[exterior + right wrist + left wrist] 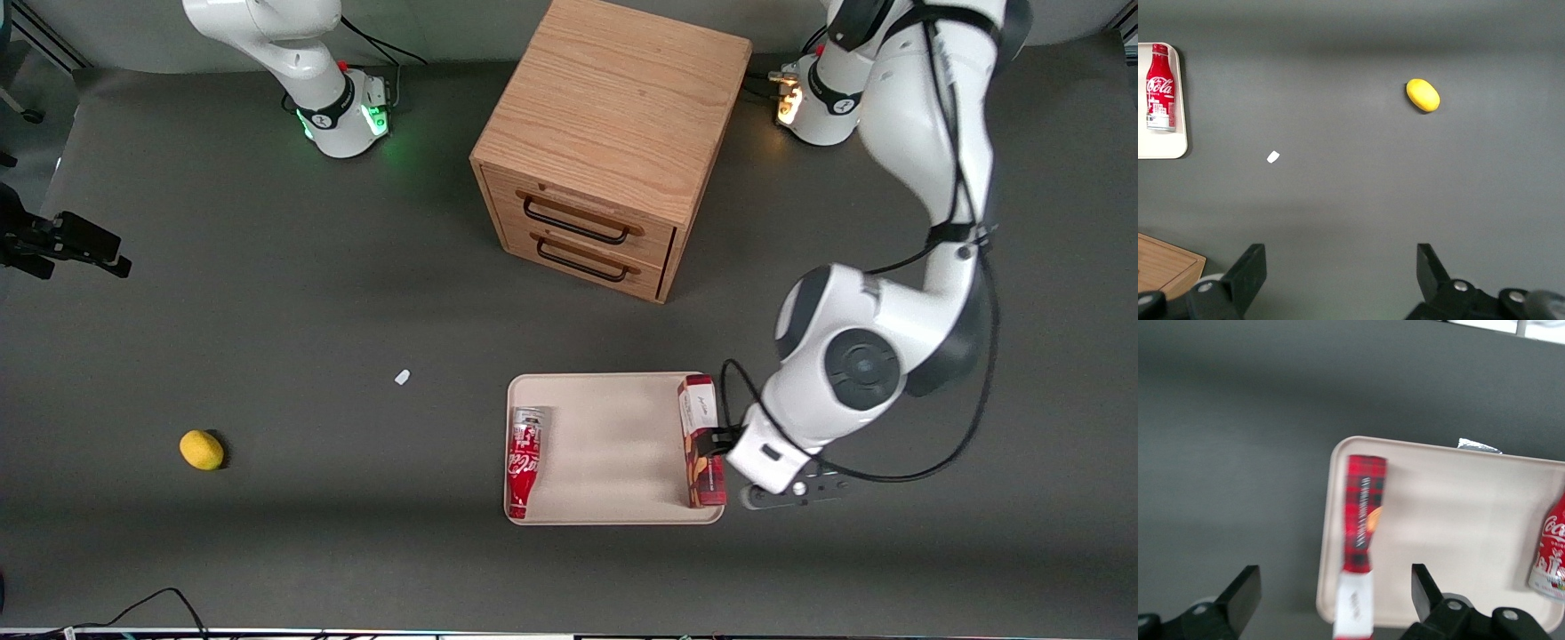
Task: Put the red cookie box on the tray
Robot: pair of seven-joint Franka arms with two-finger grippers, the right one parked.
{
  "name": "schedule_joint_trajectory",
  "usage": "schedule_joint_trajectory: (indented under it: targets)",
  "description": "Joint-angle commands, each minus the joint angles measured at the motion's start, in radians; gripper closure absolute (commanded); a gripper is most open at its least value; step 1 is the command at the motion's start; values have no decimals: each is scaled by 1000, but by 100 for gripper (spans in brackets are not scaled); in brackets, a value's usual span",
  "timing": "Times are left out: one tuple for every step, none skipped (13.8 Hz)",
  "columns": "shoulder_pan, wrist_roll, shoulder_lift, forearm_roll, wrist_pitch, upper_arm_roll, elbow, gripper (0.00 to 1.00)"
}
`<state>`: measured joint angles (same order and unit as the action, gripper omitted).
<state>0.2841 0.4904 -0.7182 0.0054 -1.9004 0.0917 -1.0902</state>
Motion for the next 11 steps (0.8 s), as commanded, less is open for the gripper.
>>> schedule_joint_trajectory:
  targets:
    - [-69, -113, 195, -48, 61, 2, -184, 0]
    - [-101, -157, 247, -65, 95, 2, -215, 0]
    - [-133, -192, 305, -68, 122, 2, -255, 0]
    - [-167, -232, 366, -67, 144, 3, -307, 0]
    - [-212, -284, 432, -67, 162, 11, -366, 0]
    - [-262, -338, 498, -67, 170, 25, -429, 0]
    - [-310, -381, 560, -64, 172, 48, -483, 0]
    - [-350, -407, 615, -62, 175, 63, -531, 0]
    - [-386, -418, 670, -62, 185, 75, -575, 0]
    - [-413, -421, 710, -62, 208, 88, -598, 0]
    - [-434, -431, 742, -61, 239, 98, -605, 0]
